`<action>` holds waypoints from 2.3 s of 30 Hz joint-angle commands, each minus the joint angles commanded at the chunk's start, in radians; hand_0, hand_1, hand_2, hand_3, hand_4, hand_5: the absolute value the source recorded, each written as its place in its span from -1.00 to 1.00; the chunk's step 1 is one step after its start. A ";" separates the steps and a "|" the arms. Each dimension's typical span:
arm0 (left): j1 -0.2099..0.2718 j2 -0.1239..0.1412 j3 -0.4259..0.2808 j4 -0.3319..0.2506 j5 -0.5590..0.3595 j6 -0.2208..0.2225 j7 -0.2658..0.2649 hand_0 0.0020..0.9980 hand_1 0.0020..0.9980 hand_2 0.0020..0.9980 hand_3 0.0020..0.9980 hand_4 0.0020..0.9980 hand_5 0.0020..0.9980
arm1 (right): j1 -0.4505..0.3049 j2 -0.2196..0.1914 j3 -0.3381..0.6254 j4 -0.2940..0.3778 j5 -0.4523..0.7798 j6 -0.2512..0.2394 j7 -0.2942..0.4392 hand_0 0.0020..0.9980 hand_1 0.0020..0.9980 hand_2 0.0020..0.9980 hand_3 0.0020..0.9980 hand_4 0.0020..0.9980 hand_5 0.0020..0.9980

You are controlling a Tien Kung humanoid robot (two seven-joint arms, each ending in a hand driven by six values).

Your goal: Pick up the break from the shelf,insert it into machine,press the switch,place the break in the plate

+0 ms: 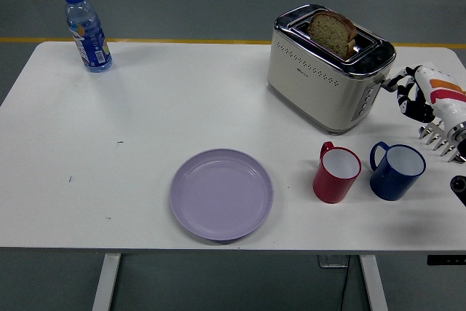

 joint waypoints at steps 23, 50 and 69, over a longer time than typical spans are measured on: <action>-0.003 0.000 0.009 0.000 -0.007 -0.002 0.001 0.41 0.56 0.60 0.44 -0.13 0.90 | 0.008 0.031 0.021 -0.062 -0.001 -0.017 0.014 -0.51 -0.72 -0.51 0.05 -0.33 -1.00; 0.001 0.000 -0.006 0.000 0.020 -0.004 0.006 0.41 0.56 0.61 0.44 -0.13 0.90 | 0.006 0.062 0.019 -0.114 0.012 -0.022 0.022 -0.51 -0.72 -0.51 0.05 -0.33 -1.00; 0.000 0.000 -0.008 0.000 0.022 -0.005 0.005 0.41 0.56 0.60 0.44 -0.13 0.90 | 0.001 0.071 0.049 -0.135 0.020 -0.047 0.039 -0.51 -0.72 -0.51 0.05 -0.33 -1.00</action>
